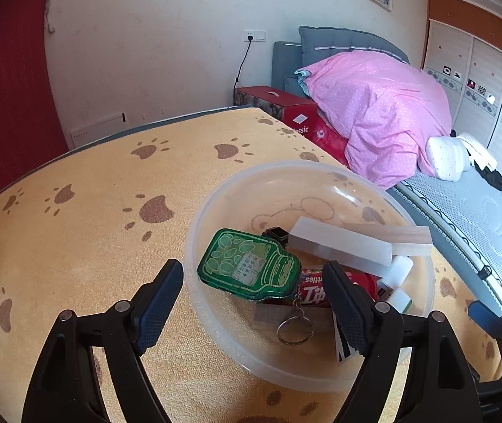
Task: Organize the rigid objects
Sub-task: 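Carry the green keychain remote into the bowl and open the left tool, then withdraw the left tool from the bowl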
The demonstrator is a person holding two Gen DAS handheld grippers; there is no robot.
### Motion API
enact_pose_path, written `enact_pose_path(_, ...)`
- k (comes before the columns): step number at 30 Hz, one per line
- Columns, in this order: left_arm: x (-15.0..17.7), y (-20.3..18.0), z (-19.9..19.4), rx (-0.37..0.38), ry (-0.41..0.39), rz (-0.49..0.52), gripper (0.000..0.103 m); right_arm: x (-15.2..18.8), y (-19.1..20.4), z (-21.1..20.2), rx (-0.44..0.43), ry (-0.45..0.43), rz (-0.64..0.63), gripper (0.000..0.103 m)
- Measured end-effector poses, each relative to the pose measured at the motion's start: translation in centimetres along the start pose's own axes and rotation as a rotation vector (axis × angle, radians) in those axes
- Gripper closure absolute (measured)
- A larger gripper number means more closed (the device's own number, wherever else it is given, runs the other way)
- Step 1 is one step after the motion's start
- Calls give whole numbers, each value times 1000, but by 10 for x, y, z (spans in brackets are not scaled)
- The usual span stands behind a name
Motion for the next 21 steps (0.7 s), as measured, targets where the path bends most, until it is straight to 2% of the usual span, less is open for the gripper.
enact_pose_path(7, 3, 3, -15, -94, -45, 76, 10, -2, 7, -3, 12, -5, -70, 0)
enact_pose_path(15, 13, 8, -30, -222, -65, 133, 4, -10, 10, -12, 40, -38, -122, 0)
enact_pose_path(21, 20, 12, -39, -250, -53, 131, 4, -15, 9, -12, 46, -41, -138, 0)
Point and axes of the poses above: each gripper's, at about its wrist camera, not at the fingertips, and z roughly the way its jaws point, y to its left, x to its underside, the point moved 10 cm from there along z, roughly the way its jaws point, and after that the axes turned 4 degrees about x, right-handed, at the moved point
